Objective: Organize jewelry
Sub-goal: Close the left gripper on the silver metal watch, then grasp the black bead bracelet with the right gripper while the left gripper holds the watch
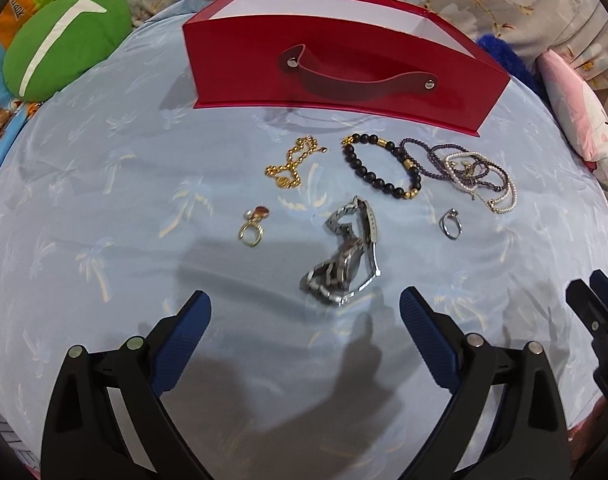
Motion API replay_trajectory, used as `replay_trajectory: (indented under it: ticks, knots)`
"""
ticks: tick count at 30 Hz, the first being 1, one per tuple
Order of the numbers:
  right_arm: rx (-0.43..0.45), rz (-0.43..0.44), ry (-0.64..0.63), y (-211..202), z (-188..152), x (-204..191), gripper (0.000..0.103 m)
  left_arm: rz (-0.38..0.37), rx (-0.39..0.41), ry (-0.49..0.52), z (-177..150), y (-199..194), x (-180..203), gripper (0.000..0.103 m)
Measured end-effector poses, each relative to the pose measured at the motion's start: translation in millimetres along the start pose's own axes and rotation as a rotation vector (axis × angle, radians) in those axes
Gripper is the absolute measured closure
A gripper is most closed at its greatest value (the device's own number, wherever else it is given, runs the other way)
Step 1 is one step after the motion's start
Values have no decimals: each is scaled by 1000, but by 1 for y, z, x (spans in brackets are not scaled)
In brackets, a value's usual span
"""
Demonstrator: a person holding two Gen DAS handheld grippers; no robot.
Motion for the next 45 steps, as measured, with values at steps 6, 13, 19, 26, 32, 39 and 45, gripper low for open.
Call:
replay_trajectory:
  ticks: [6,13,19,26,32,39,45]
  knots:
    - [2,-3,8,2,4,4,31,-6,-27,10,12,21,7,22]
    - [-10,-4,7,10,9,5,31,0,-51,54,18,31,16,48]
    - [-19,11,-7,17,13,-2,33,-94,-79,3,19,25,10,86]
    - [-29,86,-96,24,26,-37,56,-132,-35,-26,20,-3,0,87]
    - [-34,190,-264,37,39,-103,78,-119,42,-54,30,-39,-17,90]
    - [-71,245,-375,66,53,-157,81,-97,96,-110,38,-65,-46,91]
    - [-113,221,-417,88,56,-174,93,-91,99,-149,38,-69,-66,91]
Point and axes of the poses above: each gripper's, at about its wrist camera, not at the fingertips, and y roughly the way its jaws point, x to its right, z to its top, the point moved 3 cm from there along y, roughly the way its jaws point, and after that the axes turned 12 degrees about -z, right-handed, at the moved point
